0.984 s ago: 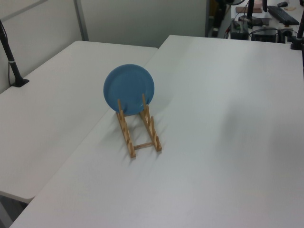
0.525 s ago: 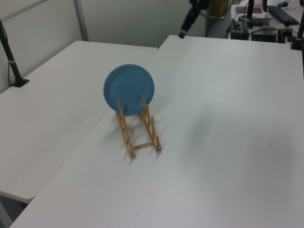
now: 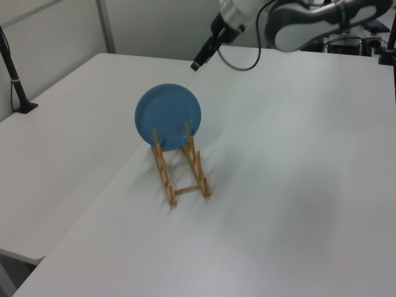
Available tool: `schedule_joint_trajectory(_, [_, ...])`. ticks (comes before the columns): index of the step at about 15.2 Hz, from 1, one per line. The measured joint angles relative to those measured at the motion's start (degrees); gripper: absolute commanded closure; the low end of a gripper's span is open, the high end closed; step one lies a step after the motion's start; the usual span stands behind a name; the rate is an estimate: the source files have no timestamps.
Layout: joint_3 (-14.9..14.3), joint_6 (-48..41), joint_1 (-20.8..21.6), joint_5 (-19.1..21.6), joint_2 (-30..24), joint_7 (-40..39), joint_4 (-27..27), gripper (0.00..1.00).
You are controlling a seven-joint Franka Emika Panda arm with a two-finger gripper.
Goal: Pick plate from plate rack
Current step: 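Move the gripper down to the blue plate's rim in the rack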
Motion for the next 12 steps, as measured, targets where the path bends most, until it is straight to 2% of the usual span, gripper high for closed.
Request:
schedule_joint_trajectory(3, [0.0,2.3,1.4,-3.5,4.1,4.9,1.6,0.3])
schedule_joint_trajectory(6, [0.0,3.7,1.9,-5.2,6.8,6.4,2.5,0.33])
schedule_joint_trajectory(7, [0.0,3.8,2.1,-5.6,7.7,6.8,3.1,0.36])
schedule_joint_trajectory(12, [0.0,3.8,2.7,-6.4,10.1,7.1,5.4,0.71])
